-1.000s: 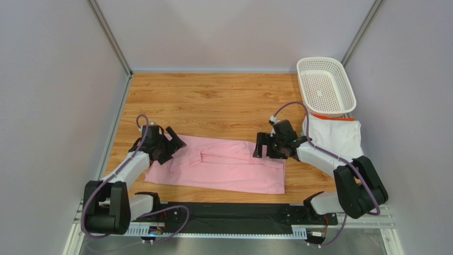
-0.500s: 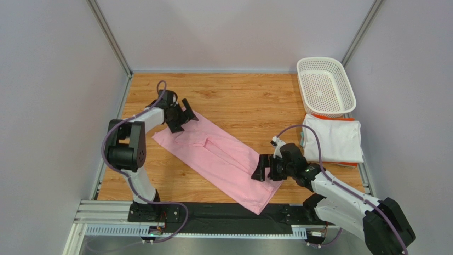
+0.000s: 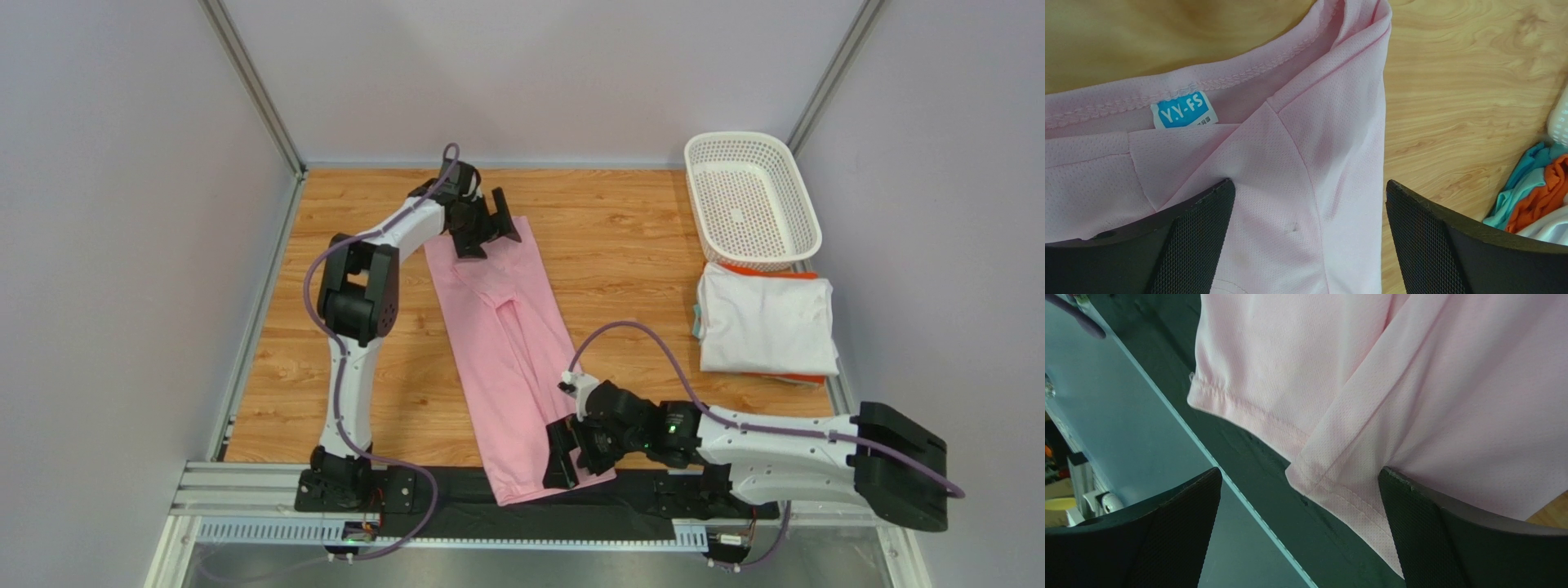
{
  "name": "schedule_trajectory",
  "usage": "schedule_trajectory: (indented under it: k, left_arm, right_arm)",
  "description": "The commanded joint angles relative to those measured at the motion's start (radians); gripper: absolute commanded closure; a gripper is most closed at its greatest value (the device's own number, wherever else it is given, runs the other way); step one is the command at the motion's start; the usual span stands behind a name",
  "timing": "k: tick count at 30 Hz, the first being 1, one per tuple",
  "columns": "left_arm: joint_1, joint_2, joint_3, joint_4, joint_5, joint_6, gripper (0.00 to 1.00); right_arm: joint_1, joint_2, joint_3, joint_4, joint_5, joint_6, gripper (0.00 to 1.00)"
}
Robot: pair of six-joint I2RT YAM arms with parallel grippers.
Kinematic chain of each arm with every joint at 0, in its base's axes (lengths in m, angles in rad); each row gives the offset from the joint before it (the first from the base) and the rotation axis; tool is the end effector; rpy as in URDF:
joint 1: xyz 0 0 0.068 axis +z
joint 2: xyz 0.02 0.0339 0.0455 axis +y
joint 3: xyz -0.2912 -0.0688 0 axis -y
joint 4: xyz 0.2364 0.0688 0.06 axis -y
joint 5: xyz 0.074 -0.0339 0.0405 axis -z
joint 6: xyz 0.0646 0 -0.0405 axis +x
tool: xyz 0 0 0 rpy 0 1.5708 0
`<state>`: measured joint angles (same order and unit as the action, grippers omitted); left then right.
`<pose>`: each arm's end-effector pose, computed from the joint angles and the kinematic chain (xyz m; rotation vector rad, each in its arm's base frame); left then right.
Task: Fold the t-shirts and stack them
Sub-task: Fold the tshirt
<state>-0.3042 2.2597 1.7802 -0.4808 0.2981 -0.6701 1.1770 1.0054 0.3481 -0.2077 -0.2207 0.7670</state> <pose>0.4908 -0.1740 0.1712 -0.3577 2.6204 -0.7402 0.0547 0.1686 0.1581 -0.6682 2.6636 1.0061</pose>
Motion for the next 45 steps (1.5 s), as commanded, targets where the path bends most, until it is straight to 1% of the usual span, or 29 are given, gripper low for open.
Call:
schedule_trajectory:
  k: [1, 6, 9, 12, 14, 15, 18, 21, 22, 24, 25, 26, 27, 28, 29, 30, 31, 32, 33, 34, 35, 36, 37, 38, 39, 40, 42, 43, 45]
  left_arm:
    - [-0.018, 0.099, 0.132, -0.062, 0.015, 0.043, 0.0]
    - [-0.032, 0.211, 0.275, -0.067, 0.067, 0.038, 0.0]
    - [-0.032, 0.27, 0.393, -0.071, 0.125, 0.037, 0.0]
    - [-0.033, 0.307, 0.45, -0.071, 0.139, 0.041, 0.0]
    - [-0.033, 0.313, 0.508, -0.071, 0.124, 0.05, 0.0]
    - [-0.033, 0.308, 0.509, -0.071, 0.124, 0.052, 0.0]
    - [-0.033, 0.255, 0.544, -0.07, 0.138, 0.066, 0.0]
    - [-0.035, 0.144, 0.529, -0.073, 0.131, 0.086, 0.0]
    - [-0.038, 0.079, 0.521, -0.076, 0.127, 0.104, 0.0]
    - [-0.044, 0.003, 0.48, -0.094, 0.119, 0.125, 0.0]
    - [-0.055, -0.078, 0.457, -0.104, 0.104, 0.15, 0.0]
    - [-0.061, -0.122, 0.424, -0.123, 0.093, 0.164, 0.0]
    - [-0.068, -0.173, 0.338, -0.131, 0.084, 0.179, 0.0]
    - [-0.085, -0.281, 0.276, -0.136, 0.053, 0.199, 0.0]
    - [-0.095, -0.342, 0.204, -0.131, 0.029, 0.202, 0.0]
    - [-0.105, -0.404, 0.05, -0.127, 0.0, 0.201, 0.0]
    - [-0.125, -0.53, -0.035, -0.104, -0.054, 0.192, 0.0]
    - [-0.14, -0.596, -0.124, -0.087, -0.077, 0.181, 0.0]
    - [-0.154, -0.661, -0.301, -0.07, -0.1, 0.169, 0.0]
    - [-0.186, -0.725, -0.388, -0.056, -0.118, 0.155, 0.0]
    - [-0.209, -0.852, -0.474, -0.039, -0.154, 0.136, 0.0]
    - [-0.239, -0.915, -0.634, -0.03, -0.177, 0.082, 0.0]
    - [-0.307, -1.03, -0.707, -0.019, -0.206, 0.063, 0.0]
    - [-0.35, -1.083, -0.773, -0.021, -0.233, 0.035, 0.0]
    - [-0.398, -1.133, -0.895, -0.027, -0.263, -0.02, 0.0]
    - [-0.492, -1.219, -0.95, -0.054, -0.293, -0.064, 0.0]
    - [-0.567, -1.29, -1.065, -0.114, -0.33, -0.132, 0.0]
    - [-0.64, -1.352, -1.096, -0.19, -0.38, -0.231, 0.01]
    - [-0.714, -1.408, -1.171, -0.249, -0.418, -0.322, 0.01]
  right_arm:
    - [0.084, 0.106, 0.054, 0.007, 0.043, 0.034, 0.0]
    - [0.128, 0.206, 0.17, 0.022, 0.075, -0.034, 0.0]
    - [0.127, 0.249, 0.254, -0.05, 0.161, -0.092, 0.0]
    - [0.11, 0.245, 0.336, -0.119, 0.26, -0.13, 0.0]
    - [0.078, 0.207, 0.371, -0.139, 0.271, -0.14, 0.0]
    - [0.067, 0.206, 0.383, -0.142, 0.273, -0.147, 0.0]
    - [0.032, 0.148, 0.413, -0.186, 0.322, -0.156, 0.0]
    - [-0.01, 0.108, 0.436, -0.238, 0.368, -0.149, 0.0]
    - [-0.034, 0.072, 0.427, -0.242, 0.386, -0.14, 0.0]
    - [-0.062, 0.035, 0.414, -0.272, 0.405, -0.127, 0.0]
    - [-0.088, -0.003, 0.405, -0.282, 0.411, -0.121, 0.0]
    - [-0.1, -0.026, 0.391, -0.303, 0.406, -0.121, 0.0]
    - [-0.111, -0.045, 0.384, -0.315, 0.405, -0.123, 0.0]
    - [-0.129, -0.062, 0.376, -0.328, 0.394, -0.129, 0.0]
    - [-0.134, -0.094, 0.362, -0.34, 0.389, -0.138, 0.0]
    - [-0.14, -0.106, 0.356, -0.369, 0.388, -0.138, 0.0]
    - [-0.151, -0.12, 0.348, -0.384, 0.382, -0.138, 0.0]
    - [-0.155, -0.14, 0.335, -0.412, 0.374, -0.135, 0.0]
    - [-0.158, -0.148, 0.327, -0.426, 0.37, -0.13, 0.0]
    - [-0.162, -0.154, 0.318, -0.436, 0.369, -0.127, 0.0]
    - [-0.163, -0.16, 0.307, -0.444, 0.36, -0.127, 0.0]
    - [-0.165, -0.171, 0.289, -0.45, 0.354, -0.12, 0.0]
    - [-0.168, -0.177, 0.279, -0.453, 0.34, -0.117, 0.0]
    - [-0.169, -0.18, 0.27, -0.45, 0.33, -0.115, 0.0]
    - [-0.169, -0.188, 0.261, -0.449, 0.325, -0.109, 0.0]
    - [-0.171, -0.191, 0.249, -0.45, 0.31, -0.107, 0.0]
    - [-0.169, -0.2, 0.236, -0.45, 0.288, -0.106, 0.0]
    - [-0.171, -0.209, 0.221, -0.447, 0.264, -0.109, 0.0]
    - [-0.171, -0.214, 0.207, -0.431, 0.242, -0.109, 0.0]
